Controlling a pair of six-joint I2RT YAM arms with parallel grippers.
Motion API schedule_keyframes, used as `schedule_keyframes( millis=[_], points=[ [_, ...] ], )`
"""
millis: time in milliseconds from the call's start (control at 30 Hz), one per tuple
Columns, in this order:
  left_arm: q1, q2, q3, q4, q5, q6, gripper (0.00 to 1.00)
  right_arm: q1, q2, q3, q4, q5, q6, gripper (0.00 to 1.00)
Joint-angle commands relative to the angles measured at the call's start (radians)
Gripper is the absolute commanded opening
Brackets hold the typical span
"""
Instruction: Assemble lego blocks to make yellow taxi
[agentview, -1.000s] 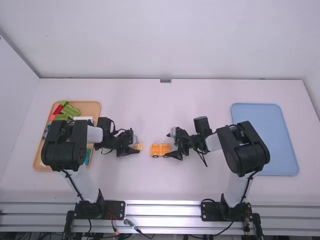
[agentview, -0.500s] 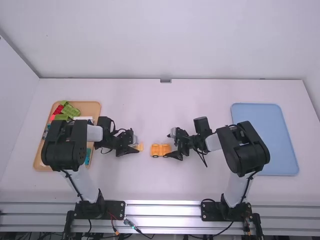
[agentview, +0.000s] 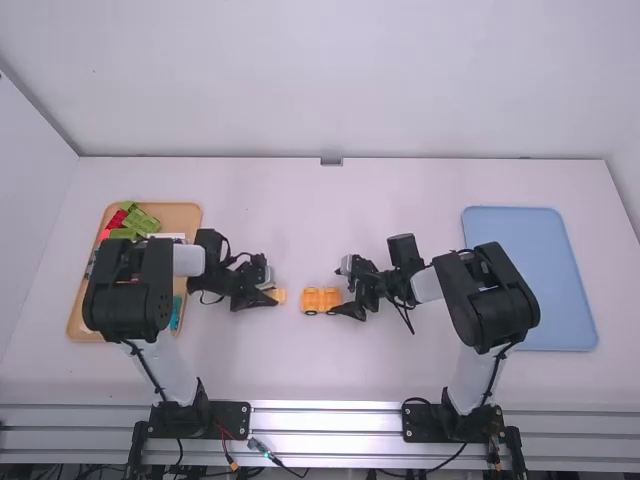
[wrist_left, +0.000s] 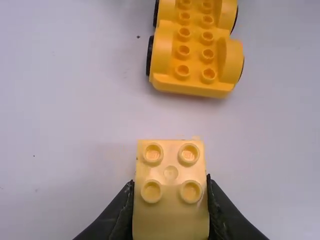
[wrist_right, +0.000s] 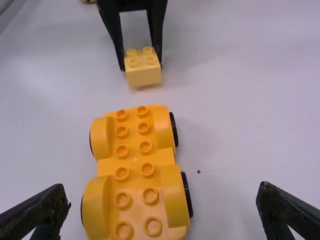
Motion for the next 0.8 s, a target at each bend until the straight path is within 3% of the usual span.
schedule_keyframes(
  millis=[0, 133, 300, 533, 767],
  points=[
    [0.008, -0.026, 0.065, -0.079, 0.043, -0.003, 0.02, -0.005, 0.012, -0.008, -0.002, -0.005, 0.002, 0.99],
    [-0.005, -0.053, 0.124, -0.183, 0.059, -0.014, 0.02, 0.005, 0.021, -0.008, 0.007, -0.008, 0.003, 0.99],
    [-0.006, -0.089, 0.116, -0.113, 0.069, -0.117, 0.02, 0.034, 0.067, -0.017, 0.105, -0.026, 0.076, 0.99],
    [-0.01, -0.106, 0.106, -0.097, 0.052, -0.168, 0.02, 0.075, 0.078, -0.147, 0.42, 0.072, 0.163, 0.99],
    [-0.02, -0.106, 0.106, -0.096, 0.054, -0.169, 0.02, 0.074, 0.111, -0.124, 0.411, 0.077, 0.159, 0.99]
  ],
)
